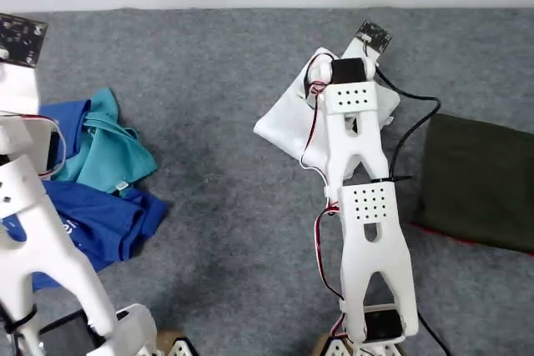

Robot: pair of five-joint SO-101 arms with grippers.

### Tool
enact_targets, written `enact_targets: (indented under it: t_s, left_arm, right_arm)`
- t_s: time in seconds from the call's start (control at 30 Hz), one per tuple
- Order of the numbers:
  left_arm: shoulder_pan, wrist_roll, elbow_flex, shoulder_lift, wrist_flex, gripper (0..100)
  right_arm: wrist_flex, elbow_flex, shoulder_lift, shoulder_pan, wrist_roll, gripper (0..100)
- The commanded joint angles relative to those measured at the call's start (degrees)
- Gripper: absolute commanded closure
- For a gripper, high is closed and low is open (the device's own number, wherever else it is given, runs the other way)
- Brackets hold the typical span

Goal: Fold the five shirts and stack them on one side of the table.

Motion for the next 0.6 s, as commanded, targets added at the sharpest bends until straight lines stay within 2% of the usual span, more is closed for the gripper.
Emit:
enact_targets:
  t_s: [0.0,0.17,0.4,0.57]
  left_arm:
    - [-0.35,-0.18,0.92,-2.02,0.97,98]
    - [-0.44,-0.18,1.36,-2.02,0.97,98]
    - [-0.44,-0.18,1.36,-2.02,0.97,98]
    - [-0.44,-0.18,1.36,-2.02,0.97,98]
  right_arm:
    - [-3.30,-1.76,2.07,0.57,-0.35,58.3]
    - [-3.82,-2.29,8.04,1.54,2.46,73.2]
    - [-1.10,-3.08,7.25,4.18,6.07,96.1]
    - [3.38,-8.00,4.97,6.37,15.30,98.9]
